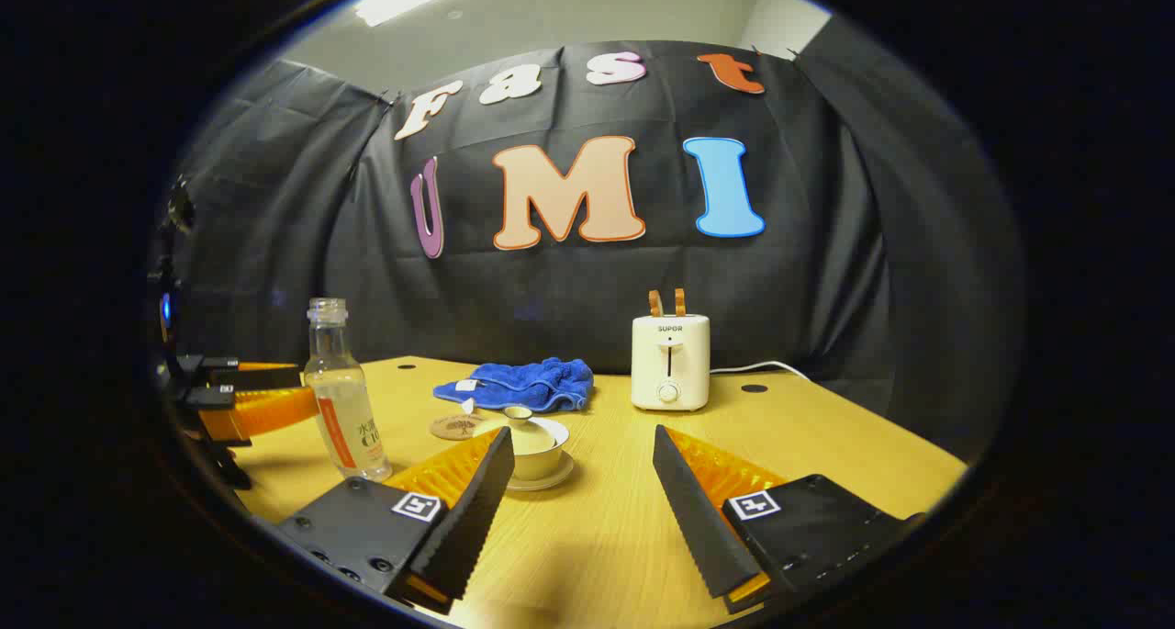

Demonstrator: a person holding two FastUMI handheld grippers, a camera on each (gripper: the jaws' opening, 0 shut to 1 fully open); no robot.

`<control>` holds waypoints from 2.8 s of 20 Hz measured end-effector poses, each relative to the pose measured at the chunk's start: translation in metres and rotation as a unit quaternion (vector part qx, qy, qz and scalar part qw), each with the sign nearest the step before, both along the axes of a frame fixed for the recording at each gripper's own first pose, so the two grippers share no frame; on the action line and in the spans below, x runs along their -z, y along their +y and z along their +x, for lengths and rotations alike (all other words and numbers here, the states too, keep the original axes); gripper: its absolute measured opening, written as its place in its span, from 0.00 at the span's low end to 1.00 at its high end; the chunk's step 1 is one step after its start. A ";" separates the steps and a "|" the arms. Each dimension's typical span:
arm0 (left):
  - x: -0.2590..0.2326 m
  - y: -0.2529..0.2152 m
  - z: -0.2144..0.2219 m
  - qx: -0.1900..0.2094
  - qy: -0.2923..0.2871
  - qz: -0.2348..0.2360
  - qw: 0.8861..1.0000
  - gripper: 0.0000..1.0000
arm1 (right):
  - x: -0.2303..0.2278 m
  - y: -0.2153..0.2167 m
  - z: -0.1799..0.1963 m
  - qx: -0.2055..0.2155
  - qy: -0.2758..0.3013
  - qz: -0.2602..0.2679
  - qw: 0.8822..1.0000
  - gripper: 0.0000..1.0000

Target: Open the teacup lid with one hand, grasp the water bottle and pour water into the teacup with the other hand; after pouring, place the water bottle on the coaster and then close the teacup lid.

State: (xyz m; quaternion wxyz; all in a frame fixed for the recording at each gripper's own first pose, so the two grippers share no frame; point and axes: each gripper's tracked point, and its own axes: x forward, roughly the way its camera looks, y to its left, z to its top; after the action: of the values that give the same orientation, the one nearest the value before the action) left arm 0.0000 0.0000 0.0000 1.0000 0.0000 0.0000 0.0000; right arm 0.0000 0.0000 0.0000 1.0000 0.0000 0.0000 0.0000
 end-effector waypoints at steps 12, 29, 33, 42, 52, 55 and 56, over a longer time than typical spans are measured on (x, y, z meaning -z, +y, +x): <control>0.002 -0.001 0.003 0.006 0.004 -0.014 1.000 0.94 | -0.003 -0.002 -0.001 0.008 -0.001 -0.001 1.000 0.95; 0.002 -0.004 0.002 0.008 0.003 -0.014 1.000 0.94 | 0.007 0.037 0.023 -0.076 0.031 -0.002 0.997 0.97; 0.002 -0.004 0.003 0.008 0.003 -0.014 1.000 0.94 | 0.013 0.051 0.048 -0.091 0.049 -0.003 0.995 0.95; 0.003 -0.003 0.004 0.008 0.003 -0.014 1.000 0.94 | 0.021 0.060 0.100 -0.074 0.067 -0.003 0.995 0.95; 0.002 -0.003 0.004 0.008 0.004 -0.015 1.000 0.94 | 0.029 0.058 0.127 -0.067 0.090 -0.005 0.994 0.80; 0.002 -0.003 0.004 0.008 0.004 -0.015 1.000 0.94 | 0.027 0.064 0.127 -0.079 0.088 -0.005 0.993 0.69; 0.003 -0.003 0.004 0.008 0.004 -0.015 1.000 0.94 | 0.028 0.063 0.127 -0.079 0.088 -0.010 0.993 0.58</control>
State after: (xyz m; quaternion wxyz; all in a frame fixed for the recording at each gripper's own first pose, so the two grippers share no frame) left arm 0.0037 -0.0034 -0.0029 0.9999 -0.0147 0.0038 -0.0075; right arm 0.1271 0.0627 -0.0282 0.9929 -0.0096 0.0883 0.0788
